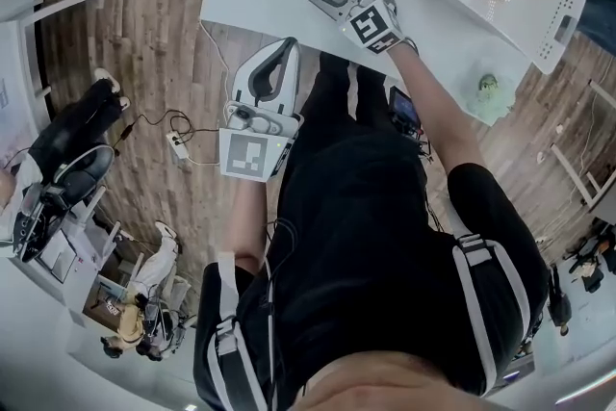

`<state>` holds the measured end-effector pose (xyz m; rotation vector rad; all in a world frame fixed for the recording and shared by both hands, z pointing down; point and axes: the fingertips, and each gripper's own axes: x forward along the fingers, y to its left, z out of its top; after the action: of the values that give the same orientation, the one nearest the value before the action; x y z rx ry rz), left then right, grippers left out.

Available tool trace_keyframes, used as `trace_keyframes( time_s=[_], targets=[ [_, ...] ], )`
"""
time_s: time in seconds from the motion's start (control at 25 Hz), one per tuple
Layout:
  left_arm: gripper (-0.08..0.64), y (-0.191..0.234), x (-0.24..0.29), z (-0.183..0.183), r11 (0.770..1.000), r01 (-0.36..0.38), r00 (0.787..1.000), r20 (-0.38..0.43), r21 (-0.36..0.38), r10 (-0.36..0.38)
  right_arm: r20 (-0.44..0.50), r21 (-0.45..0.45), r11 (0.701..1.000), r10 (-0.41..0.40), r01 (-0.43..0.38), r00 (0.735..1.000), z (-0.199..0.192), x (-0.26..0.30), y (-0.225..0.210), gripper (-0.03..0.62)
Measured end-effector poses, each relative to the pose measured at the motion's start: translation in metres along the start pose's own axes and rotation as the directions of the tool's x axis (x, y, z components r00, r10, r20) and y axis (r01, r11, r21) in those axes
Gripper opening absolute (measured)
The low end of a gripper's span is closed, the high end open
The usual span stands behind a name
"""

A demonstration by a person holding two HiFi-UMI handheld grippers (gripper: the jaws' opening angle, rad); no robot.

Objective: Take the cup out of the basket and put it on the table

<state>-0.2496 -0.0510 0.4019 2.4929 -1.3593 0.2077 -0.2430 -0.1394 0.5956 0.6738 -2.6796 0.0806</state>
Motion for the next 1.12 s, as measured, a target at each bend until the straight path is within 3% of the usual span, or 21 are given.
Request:
trace_keyframes(
  time_s=[0.24,0.52,0.68,1.12],
  targets=[
    [0.020,0.005,0.002,-0.009,1.000,0.005,0.999,-0.035,-0.011,-0.005,-0.050,-0.016,1.000,-0.008,0.007,0.999,-0.016,0.003,0.000,0.282],
    [0.020,0.005,0.009,-0.003,1.000,0.010,1.000,0.004,-0.006,-0.010,-0.125,-0.032,0.999,-0.006,0.002,0.992,-0.041,-0.001,0.000,0.282],
    [0.020,0.000,0.011,-0.009,1.000,0.017,1.000,-0.022,-0.006,-0.017,-0.170,-0.040,0.999,-0.008,0.002,0.985,-0.056,-0.004,0.001,0.282],
    [0.020,-0.005,0.021,-0.011,0.999,0.040,0.999,-0.028,-0.012,-0.041,-0.192,-0.022,1.000,-0.004,-0.001,0.981,-0.060,-0.015,0.000,0.282]
  ],
)
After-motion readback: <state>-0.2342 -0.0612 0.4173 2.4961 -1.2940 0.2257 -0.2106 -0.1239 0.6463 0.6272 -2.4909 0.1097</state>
